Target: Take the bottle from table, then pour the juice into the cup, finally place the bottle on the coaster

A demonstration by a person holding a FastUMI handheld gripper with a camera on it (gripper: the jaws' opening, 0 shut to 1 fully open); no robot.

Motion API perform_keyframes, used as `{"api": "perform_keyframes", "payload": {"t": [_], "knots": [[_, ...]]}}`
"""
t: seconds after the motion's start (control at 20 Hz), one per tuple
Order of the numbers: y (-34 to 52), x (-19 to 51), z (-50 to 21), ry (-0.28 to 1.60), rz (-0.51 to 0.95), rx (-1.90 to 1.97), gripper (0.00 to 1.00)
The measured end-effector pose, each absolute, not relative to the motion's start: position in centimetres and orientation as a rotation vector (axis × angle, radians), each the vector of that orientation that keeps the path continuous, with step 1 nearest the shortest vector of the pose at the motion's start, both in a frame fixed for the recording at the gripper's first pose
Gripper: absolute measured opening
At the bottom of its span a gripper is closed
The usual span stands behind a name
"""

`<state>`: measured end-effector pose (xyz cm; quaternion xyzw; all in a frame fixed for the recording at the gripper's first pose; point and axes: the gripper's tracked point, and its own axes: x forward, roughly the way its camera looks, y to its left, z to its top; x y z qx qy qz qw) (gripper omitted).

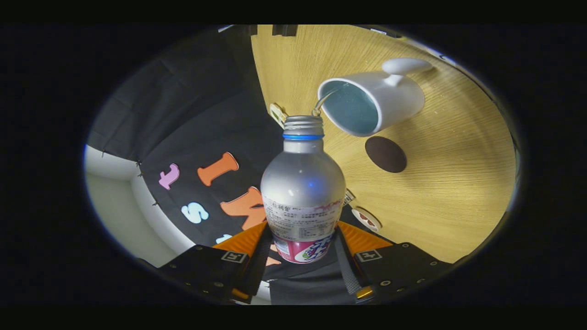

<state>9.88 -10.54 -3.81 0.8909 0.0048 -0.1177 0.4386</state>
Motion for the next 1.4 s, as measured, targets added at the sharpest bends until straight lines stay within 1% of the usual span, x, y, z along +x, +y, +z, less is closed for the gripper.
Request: {"api": "perform_keyframes", "payload": {"t": [0.4,0.7,1.0,1.1,1.25,1.4], "knots": [[-10.5,10.2,-3.7,0.008,-0.294,2.252,0.71],[-10.6,10.5,-4.6,0.042,-0.314,2.117,0.71],[-9.6,10.6,-8.3,0.170,-0.395,1.697,0.71],[-9.0,10.9,-9.6,0.229,-0.410,1.530,0.71],[-8.5,11.1,-9.9,0.259,-0.400,1.318,0.71],[-9.0,10.9,-10.6,0.307,-0.429,1.000,0.71]]}}
